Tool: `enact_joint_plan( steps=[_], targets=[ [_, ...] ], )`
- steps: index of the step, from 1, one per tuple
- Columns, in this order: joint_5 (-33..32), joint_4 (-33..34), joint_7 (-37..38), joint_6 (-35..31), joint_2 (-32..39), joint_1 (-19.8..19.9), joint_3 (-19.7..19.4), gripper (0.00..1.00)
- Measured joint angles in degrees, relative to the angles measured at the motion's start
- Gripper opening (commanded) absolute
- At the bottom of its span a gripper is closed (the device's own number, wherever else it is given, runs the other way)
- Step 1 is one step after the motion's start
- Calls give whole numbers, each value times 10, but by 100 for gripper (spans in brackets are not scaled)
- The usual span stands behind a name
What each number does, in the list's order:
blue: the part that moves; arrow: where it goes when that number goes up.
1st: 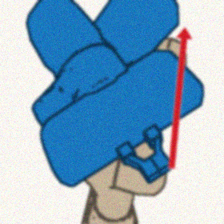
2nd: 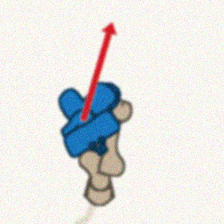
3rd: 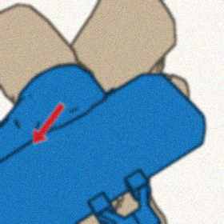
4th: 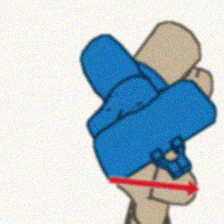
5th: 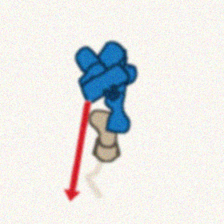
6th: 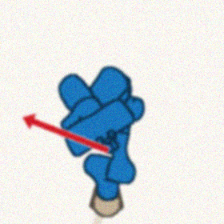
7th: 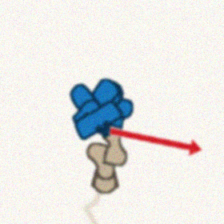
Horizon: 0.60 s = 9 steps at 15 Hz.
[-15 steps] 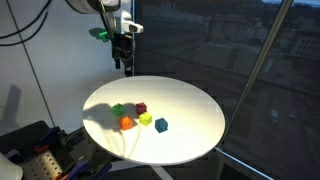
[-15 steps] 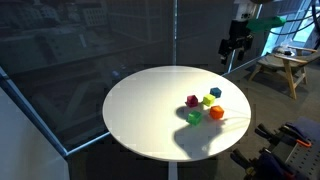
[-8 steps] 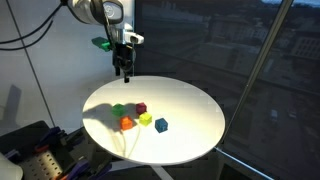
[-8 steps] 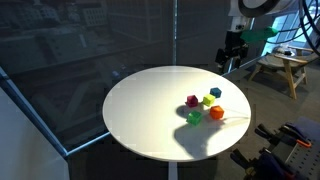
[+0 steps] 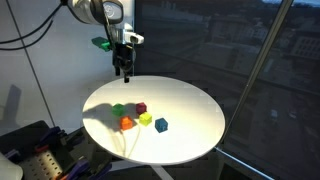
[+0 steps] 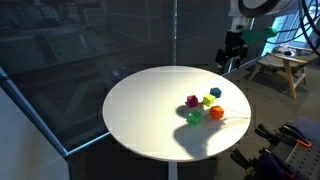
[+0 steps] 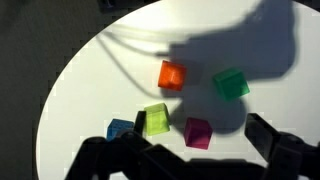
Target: Put the orange block on top of the green block
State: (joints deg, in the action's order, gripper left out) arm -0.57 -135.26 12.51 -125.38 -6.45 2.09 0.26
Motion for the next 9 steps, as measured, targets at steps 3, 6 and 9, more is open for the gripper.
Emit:
enact_joint_plan(
  steps=[3,6,9],
  targets=[
    [0,-3,0,-4,7,-1,0,100],
    [0,-14,0,-27,20,-4,0,100],
    [0,-26,6,-62,36,-7,0,100]
  ],
)
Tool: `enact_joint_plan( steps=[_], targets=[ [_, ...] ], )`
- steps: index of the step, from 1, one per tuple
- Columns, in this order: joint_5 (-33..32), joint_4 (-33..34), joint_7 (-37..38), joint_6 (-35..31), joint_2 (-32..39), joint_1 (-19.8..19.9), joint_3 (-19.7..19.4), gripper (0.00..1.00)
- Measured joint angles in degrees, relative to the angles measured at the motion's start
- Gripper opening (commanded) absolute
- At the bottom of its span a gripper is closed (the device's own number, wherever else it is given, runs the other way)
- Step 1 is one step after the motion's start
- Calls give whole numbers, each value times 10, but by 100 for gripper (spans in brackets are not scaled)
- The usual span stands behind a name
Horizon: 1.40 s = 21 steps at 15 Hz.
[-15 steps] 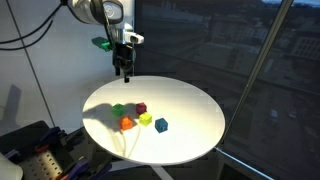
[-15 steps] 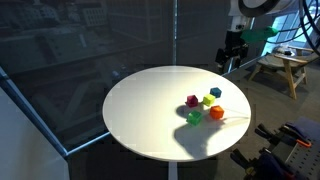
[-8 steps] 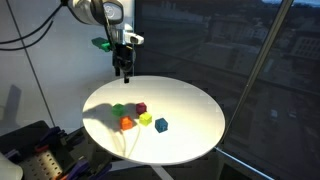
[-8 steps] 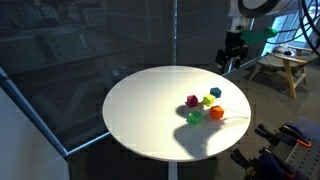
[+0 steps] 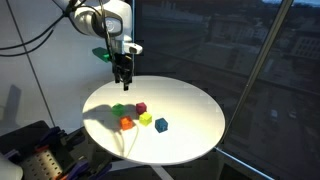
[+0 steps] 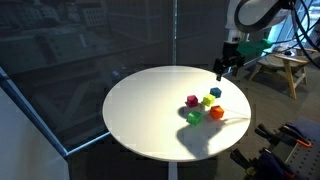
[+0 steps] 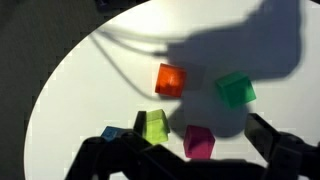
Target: Put the orange block on top of the green block
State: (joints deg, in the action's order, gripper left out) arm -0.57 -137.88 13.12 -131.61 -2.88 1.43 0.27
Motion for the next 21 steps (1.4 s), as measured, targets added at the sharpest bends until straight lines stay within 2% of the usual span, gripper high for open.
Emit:
enact_joint_plan(
  steps=[10,21],
  targets=[
    [-1,-41,84,-111,48,-13,1,100],
    [-1,-42,108,-125,99,-8,-29,100]
  ],
)
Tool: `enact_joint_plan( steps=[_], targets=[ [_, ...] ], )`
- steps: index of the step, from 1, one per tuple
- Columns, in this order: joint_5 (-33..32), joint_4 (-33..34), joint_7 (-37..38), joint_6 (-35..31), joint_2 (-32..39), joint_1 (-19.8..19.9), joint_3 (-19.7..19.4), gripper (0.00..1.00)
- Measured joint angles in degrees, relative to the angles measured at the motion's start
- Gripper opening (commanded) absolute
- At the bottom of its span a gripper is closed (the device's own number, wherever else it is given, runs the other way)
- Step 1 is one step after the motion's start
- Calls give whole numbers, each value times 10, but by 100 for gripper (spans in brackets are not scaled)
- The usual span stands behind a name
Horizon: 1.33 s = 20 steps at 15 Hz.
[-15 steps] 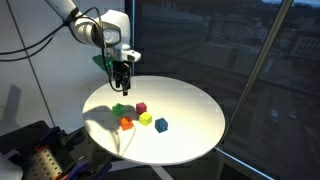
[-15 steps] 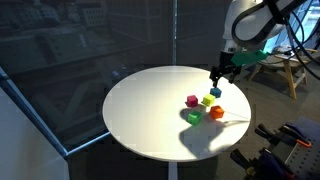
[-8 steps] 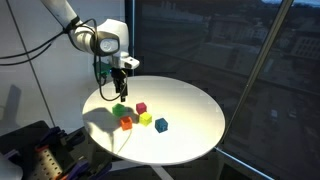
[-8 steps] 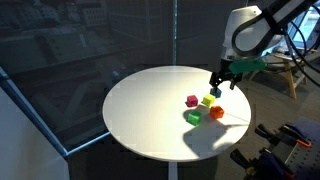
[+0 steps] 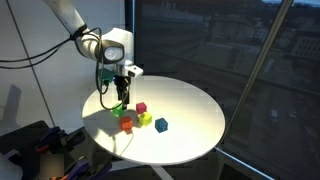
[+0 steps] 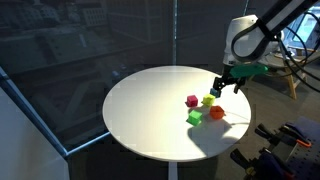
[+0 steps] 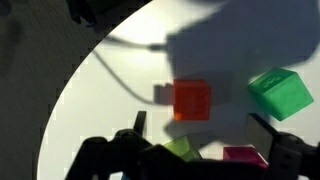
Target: Put the orange block on top of the green block
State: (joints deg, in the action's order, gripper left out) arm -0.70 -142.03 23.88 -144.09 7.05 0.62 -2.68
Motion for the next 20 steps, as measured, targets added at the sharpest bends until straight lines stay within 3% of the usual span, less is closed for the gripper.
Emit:
enact_joint_plan(
  steps=[20],
  targets=[
    [-45,65,-20,-33,147,-32,-19,100]
  ],
)
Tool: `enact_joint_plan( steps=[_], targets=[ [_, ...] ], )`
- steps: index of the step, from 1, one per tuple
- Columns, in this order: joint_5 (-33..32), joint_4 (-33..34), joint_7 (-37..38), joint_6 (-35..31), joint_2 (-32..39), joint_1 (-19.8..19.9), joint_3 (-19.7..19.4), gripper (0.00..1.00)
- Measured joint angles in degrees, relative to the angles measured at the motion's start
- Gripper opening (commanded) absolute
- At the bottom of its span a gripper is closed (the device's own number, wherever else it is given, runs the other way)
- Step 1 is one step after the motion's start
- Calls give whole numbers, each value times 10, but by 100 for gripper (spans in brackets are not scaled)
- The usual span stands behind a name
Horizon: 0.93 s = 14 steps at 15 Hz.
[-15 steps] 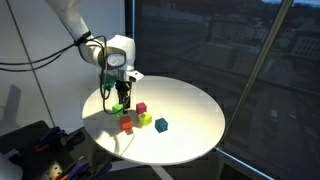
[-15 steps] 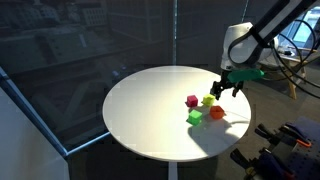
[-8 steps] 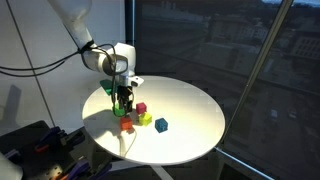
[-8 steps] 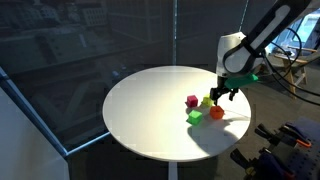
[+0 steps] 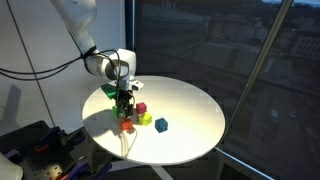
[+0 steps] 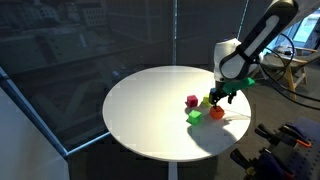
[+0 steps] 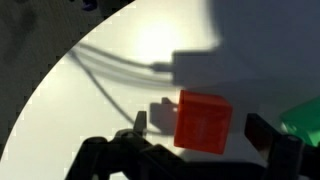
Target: Put the orange block on top of the green block
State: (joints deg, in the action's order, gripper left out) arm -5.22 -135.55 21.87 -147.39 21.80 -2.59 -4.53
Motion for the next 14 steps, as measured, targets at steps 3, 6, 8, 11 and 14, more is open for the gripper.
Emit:
enact_joint_plan(
  steps=[3,6,8,11,14],
  targets=[
    [1,7,0,-1,9,0,-4,100],
    [6,12,0,-15,17,0,-5,100],
    [14,15,0,-26,24,0,-5,100],
    [24,21,0,-42,36,0,-5,100],
    [31,26,0,-51,48,0,-6,100]
  ],
)
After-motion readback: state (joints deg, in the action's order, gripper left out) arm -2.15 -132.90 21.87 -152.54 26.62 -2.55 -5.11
